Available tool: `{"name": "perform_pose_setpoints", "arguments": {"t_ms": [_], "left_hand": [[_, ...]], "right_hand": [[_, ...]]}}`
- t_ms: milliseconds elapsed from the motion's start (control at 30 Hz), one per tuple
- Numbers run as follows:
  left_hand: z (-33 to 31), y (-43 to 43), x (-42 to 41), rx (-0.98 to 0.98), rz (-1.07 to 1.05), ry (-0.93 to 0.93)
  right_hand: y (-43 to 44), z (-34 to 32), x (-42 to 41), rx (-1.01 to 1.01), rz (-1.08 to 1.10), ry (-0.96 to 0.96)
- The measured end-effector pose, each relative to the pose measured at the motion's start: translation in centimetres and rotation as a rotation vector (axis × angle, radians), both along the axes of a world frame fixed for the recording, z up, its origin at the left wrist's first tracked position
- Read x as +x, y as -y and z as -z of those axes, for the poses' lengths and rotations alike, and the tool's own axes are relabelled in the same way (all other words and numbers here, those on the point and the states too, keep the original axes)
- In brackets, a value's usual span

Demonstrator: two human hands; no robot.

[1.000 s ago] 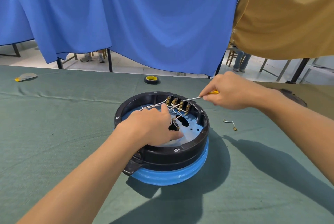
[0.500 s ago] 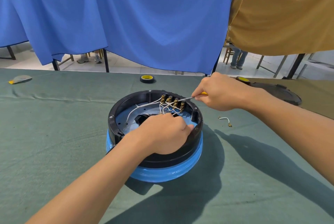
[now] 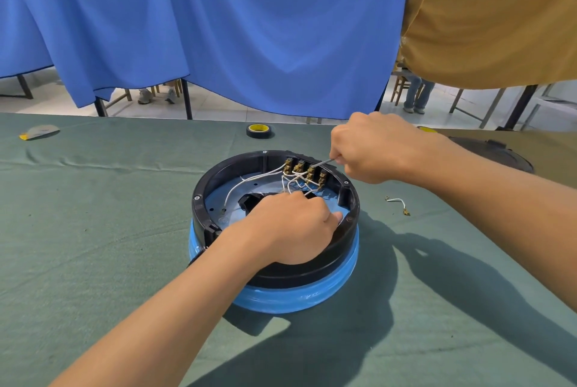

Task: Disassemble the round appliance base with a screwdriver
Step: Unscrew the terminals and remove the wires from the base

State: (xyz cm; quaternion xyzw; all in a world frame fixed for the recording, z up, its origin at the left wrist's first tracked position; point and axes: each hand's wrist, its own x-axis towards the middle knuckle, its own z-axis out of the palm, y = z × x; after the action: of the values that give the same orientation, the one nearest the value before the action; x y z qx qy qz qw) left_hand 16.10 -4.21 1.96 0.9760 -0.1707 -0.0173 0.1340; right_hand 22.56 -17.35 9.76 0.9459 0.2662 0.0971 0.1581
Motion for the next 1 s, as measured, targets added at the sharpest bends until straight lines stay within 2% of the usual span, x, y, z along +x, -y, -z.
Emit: {"name": "perform_pose_setpoints", "arguments": {"t_ms": [133, 200, 333, 433, 500, 667, 800, 900, 1000], "left_hand": [[0.1, -0.1, 0.1, -0.011, 0.010, -0.002], [0.1, -0.1, 0.1, -0.013, 0.010, 0.010], [-0.1, -0.1, 0.0, -0.029, 0.012, -0.034], [-0.2, -0.2, -0.1, -0.030, 0.020, -0.049], [-0.2, -0.2, -0.1, -0.025, 0.027, -0.039], [-0.1, -0.1, -0.1, -0.009, 0.020, 0.004], [-0.1, 0.0, -0.1, -0.010, 0.016, 0.004], [-0.1, 0.0, -0.2, -0.021, 0.009, -0.001], [-0.2, 0.0, -0.2, -0.029, 0.004, -0.014]], "right_hand": [[-0.8, -0.7, -0.2, -0.026, -0.014, -0.013], [-0.8, -1.8, 1.1, 0.021, -0.005, -0.146], [0.4, -3.7, 4.8, 0.202, 0.090, -0.579], [1.4, -3.5, 6.3, 0.311, 0.137, -0.694], [1.5, -3.1, 6.0, 0.279, 0.098, -0.626], [1.0, -1.2, 2.6, 0.086, -0.074, -0.230], [0.0, 0.0, -0.1, 0.025, -0.060, -0.031], [-0.5, 0.0, -0.9, -0.059, -0.052, 0.038], [-0.8, -1.1, 0.3, -0.060, -0.043, -0.022]]}}
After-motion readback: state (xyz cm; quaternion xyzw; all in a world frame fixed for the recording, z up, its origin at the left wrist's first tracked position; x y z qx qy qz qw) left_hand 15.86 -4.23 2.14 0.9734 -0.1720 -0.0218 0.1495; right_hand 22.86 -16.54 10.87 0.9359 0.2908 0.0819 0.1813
